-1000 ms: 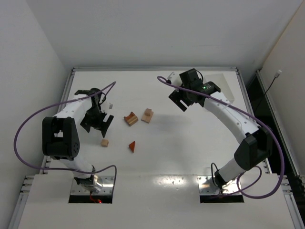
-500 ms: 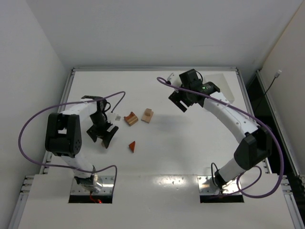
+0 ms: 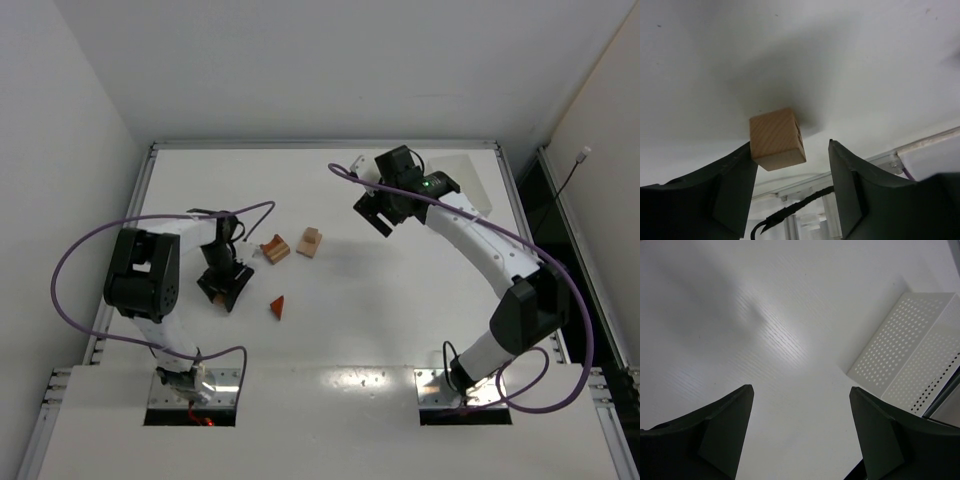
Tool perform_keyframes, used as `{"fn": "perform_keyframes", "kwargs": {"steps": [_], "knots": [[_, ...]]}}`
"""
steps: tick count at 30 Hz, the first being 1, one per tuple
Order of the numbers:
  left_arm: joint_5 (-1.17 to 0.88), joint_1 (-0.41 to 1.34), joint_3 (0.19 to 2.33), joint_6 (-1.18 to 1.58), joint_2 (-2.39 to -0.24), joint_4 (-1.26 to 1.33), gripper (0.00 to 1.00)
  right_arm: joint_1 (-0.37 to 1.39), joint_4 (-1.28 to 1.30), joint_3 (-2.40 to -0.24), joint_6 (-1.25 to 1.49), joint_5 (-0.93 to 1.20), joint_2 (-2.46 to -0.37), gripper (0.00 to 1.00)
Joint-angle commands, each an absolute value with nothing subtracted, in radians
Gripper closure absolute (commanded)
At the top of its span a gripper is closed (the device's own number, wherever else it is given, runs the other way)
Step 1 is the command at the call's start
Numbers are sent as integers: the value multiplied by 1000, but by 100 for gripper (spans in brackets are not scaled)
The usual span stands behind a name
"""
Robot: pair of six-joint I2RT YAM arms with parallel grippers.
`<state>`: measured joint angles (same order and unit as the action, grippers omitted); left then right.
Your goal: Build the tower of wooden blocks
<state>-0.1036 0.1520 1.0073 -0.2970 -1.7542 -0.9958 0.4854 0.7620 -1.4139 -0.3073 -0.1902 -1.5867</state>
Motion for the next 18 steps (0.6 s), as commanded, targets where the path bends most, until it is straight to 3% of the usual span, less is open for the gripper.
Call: {"fn": "perform_keyframes", "kwargs": {"steps": [1, 9, 12, 14, 18], "knots": [[-95, 160, 1028, -262, -1769, -963, 48, 479, 753, -1440, -307, -181, -1598, 25], [-44, 150, 1028, -244, -1778, -913, 69, 479, 753, -1440, -307, -181, -1598, 25], [-34, 150, 1028, -235, -1769, -913, 84, 479, 753, -1440, -307, -181, -1598, 25], [-23, 140, 1028, -223, -1749, -902, 99, 479, 753, -1440, -307, -181, -1598, 25], [-34, 106, 1037, -212, -1616, -829, 100, 479, 753, -1430, -307, -181, -1598, 25]]}}
